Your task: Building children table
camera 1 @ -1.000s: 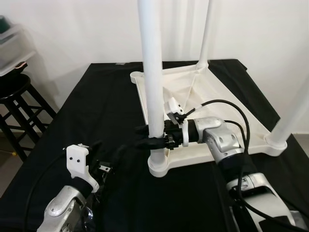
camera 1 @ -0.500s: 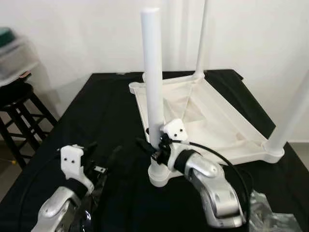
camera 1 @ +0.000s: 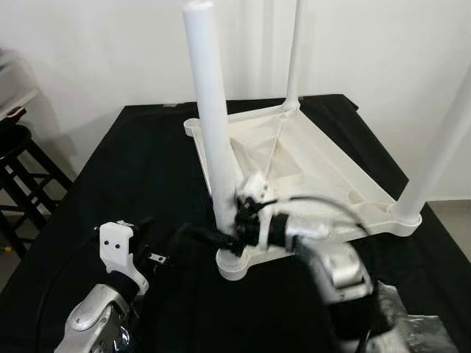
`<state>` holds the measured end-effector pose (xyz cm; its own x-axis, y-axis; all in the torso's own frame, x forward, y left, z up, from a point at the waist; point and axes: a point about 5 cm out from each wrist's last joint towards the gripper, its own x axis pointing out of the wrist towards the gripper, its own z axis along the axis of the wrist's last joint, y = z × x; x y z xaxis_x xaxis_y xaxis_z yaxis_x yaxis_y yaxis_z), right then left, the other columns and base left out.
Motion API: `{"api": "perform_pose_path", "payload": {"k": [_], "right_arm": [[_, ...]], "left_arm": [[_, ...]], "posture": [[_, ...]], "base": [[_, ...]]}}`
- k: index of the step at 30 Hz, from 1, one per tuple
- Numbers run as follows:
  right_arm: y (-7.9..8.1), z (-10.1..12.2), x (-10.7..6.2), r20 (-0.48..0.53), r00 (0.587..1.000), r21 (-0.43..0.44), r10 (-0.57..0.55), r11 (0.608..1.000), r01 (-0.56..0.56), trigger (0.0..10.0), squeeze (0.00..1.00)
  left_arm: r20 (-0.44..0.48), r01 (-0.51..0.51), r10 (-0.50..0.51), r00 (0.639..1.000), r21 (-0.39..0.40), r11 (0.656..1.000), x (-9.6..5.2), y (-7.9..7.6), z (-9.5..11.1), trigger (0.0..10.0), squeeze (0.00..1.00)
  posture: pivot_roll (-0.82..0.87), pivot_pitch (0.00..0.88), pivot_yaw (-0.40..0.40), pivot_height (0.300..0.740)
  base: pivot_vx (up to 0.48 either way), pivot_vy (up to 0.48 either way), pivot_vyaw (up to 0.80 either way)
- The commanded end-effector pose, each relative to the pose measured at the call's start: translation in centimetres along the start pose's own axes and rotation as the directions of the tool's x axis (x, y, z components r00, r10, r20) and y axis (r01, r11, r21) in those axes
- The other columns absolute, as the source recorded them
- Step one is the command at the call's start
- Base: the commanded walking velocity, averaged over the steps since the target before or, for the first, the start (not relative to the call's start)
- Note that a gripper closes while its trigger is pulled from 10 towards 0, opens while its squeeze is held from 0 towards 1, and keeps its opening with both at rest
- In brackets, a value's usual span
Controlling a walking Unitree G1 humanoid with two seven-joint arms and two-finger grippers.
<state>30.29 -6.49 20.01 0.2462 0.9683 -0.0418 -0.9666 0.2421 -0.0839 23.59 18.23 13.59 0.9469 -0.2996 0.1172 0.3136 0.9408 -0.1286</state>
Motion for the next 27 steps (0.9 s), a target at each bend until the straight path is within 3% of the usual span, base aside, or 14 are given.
{"api": "perform_pose_path", "payload": {"k": [1,2,4,10,11,12,23,25,27], "right_arm": [[-0.1,-0.2,0.2,0.016,0.994,0.009,0.106,0.994,-0.106,10.0,0.27],[-0.9,0.2,0.2,0.017,0.984,-0.004,0.18,0.984,-0.18,10.0,0.0],[-1.9,0.6,0.5,0.001,0.966,-0.011,0.257,0.966,-0.257,10.0,0.0],[-3.3,0.7,1.7,-0.032,0.965,0.002,0.262,0.965,-0.262,10.0,0.0],[-3.4,0.6,1.9,-0.04,0.958,0.011,0.283,0.959,-0.283,8.3,0.0],[-3.4,0.6,2.0,-0.044,0.953,0.018,0.299,0.954,-0.299,0.0,0.0],[-3.9,-0.4,1.0,-0.019,0.928,0.074,0.373,0.926,-0.371,0.0,0.0],[-3.9,-1.3,-0.1,-0.084,0.944,0.012,0.32,0.947,-0.32,0.0,0.0],[-3.9,-1.3,-0.1,-0.084,0.944,0.012,0.32,0.947,-0.32,0.0,0.0]], "left_arm": [[-0.007,-0.002,0.002,1.0,0.003,1.0,-0.2,0.0,-0.1,10.0,0.0],[-0.007,0.0,0.0,1.0,0.001,1.0,-0.2,0.0,-0.1,10.0,0.0],[-0.007,0.0,0.0,1.0,0.001,1.0,-0.2,0.0,-0.1,10.0,0.0],[-0.006,-0.004,0.004,1.0,0.004,1.0,-0.3,-0.1,-0.2,10.0,0.0],[-0.005,-0.006,0.006,1.0,0.005,1.0,-0.4,-0.1,-0.2,10.0,0.0],[-0.005,-0.006,0.006,1.0,0.005,1.0,-0.4,-0.2,-0.2,10.0,0.0],[0.002,-0.01,0.01,1.0,-0.001,1.0,-0.3,-0.3,-0.1,10.0,0.0],[0.003,-0.006,0.006,1.0,-0.003,1.0,-0.3,-0.4,-0.1,10.0,0.0],[0.003,-0.006,0.006,1.0,-0.003,1.0,-0.3,-0.4,-0.1,10.0,0.0]], "posture": [[-0.02,0.047,0.042,0.74],[-0.01,0.046,0.042,0.74],[-0.01,0.049,0.041,0.74],[-0.01,0.048,0.036,0.74],[0.0,0.051,0.033,0.74],[0.0,0.05,0.032,0.74],[-0.01,0.058,0.03,0.74],[-0.01,0.06,0.024,0.74],[-0.01,0.06,0.024,0.74]], "base": [[0.0,0.0,0.0],[0.0,0.0,0.0],[0.0,0.0,0.0],[0.0,0.0,0.0],[0.0,0.0,0.0],[0.0,0.0,0.0],[0.0,0.0,0.0],[0.0,0.0,0.0],[0.0,0.0,0.0]]}}
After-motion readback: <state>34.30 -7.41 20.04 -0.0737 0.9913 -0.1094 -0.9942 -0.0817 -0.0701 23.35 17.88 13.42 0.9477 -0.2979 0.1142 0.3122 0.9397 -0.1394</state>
